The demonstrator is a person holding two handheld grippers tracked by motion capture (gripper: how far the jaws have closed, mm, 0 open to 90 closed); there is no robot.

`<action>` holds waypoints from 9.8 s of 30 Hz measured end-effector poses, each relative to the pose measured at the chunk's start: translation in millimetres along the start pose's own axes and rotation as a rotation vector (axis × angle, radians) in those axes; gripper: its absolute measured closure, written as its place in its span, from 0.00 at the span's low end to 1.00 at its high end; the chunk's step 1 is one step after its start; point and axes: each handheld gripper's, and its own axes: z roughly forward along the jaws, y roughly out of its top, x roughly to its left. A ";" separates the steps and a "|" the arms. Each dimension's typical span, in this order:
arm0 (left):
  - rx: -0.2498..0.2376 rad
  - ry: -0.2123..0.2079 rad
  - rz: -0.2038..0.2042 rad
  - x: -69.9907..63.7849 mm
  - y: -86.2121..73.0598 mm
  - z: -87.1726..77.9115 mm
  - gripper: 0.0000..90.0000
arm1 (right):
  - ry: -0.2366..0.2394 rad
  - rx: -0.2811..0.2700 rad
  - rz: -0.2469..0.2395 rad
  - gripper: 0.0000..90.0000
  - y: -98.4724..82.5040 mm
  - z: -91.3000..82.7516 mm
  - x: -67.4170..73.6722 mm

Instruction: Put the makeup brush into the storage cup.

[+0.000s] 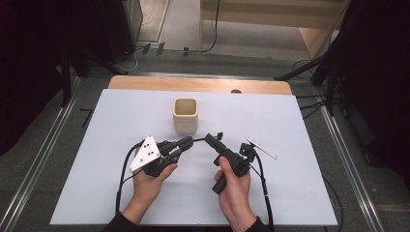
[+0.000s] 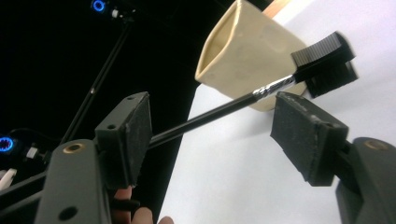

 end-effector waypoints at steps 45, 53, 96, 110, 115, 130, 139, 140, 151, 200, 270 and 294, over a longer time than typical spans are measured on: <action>0.199 -0.031 -0.119 -11.5 -4.9 12.2 0.53 | 0.028 0.049 -0.435 0.96 3.0 -3.3 22.2; 0.226 -0.006 -0.114 -15.6 -2.4 15.0 0.57 | -0.028 0.042 -0.666 0.96 -6.1 -5.2 44.1; 0.266 -0.005 -0.185 -15.4 0.5 16.2 0.95 | -0.031 -0.009 -0.829 0.71 -18.6 -7.5 68.0; 0.235 0.060 -0.183 9.3 6.7 9.1 0.96 | -0.111 -0.067 -0.868 0.35 15.5 -47.7 41.8; 0.223 0.075 -0.187 17.2 9.9 7.7 0.96 | -0.162 -0.035 -0.882 0.23 27.1 -65.9 27.5; 0.183 0.107 -0.188 36.9 15.2 8.7 0.96 | -0.166 -0.040 -0.951 0.00 42.0 -114.4 -17.1; 0.170 0.126 -0.181 48.1 21.0 12.6 0.96 | -0.220 -0.060 -0.955 0.00 46.9 -133.5 -43.8; 0.168 0.128 -0.182 49.4 21.8 13.5 0.95 | -0.229 -0.063 -0.959 0.00 47.0 -135.6 -46.0; 0.162 0.134 -0.168 58.3 32.2 32.4 0.96 | -0.272 -0.045 -0.988 0.00 48.1 -148.6 -66.5; 0.203 0.269 -0.229 110.5 17.7 83.3 0.95 | -0.264 -0.034 -0.972 0.00 48.1 -157.2 -77.6; 0.217 0.222 -0.248 61.8 -17.1 -54.8 0.00 | -0.273 -0.031 -0.971 0.00 48.0 -154.7 -78.0; 0.226 0.273 -0.244 44.5 -31.4 -112.5 0.00 | -0.272 -0.028 -0.988 0.00 47.1 -155.0 -77.9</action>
